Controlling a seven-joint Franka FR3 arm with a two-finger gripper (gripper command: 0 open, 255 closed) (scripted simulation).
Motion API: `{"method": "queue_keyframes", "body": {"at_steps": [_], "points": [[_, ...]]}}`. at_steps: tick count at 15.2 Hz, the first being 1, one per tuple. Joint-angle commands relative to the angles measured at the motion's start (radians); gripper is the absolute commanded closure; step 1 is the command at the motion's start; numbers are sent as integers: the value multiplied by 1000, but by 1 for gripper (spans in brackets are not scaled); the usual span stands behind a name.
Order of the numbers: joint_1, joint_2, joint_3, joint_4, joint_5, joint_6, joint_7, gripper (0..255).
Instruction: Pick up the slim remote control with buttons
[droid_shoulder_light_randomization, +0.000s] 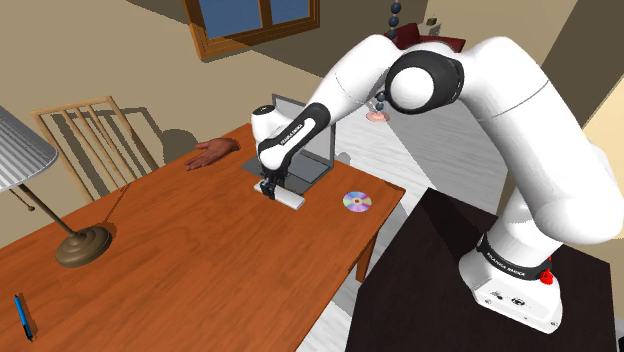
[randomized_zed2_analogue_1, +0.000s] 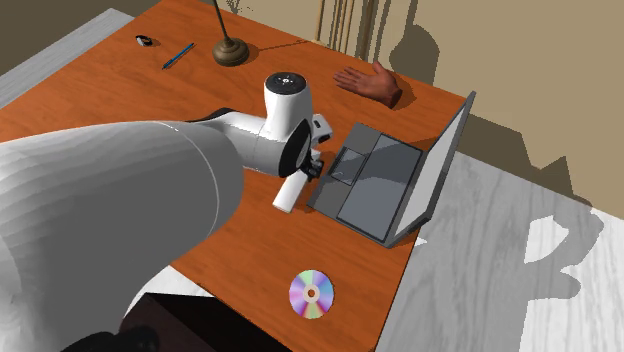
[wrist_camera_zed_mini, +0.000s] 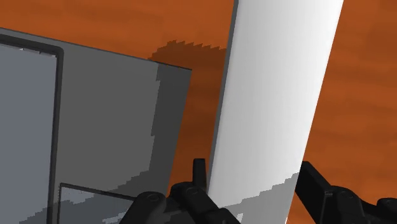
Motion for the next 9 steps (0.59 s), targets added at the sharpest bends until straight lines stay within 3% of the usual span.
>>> {"method": "queue_keyframes", "body": {"at_steps": [1, 9], "points": [[-2, -20, 2, -4, 2, -16, -2, 255], [-5, -81, 7, -20, 7, -62, -6, 255]]}}
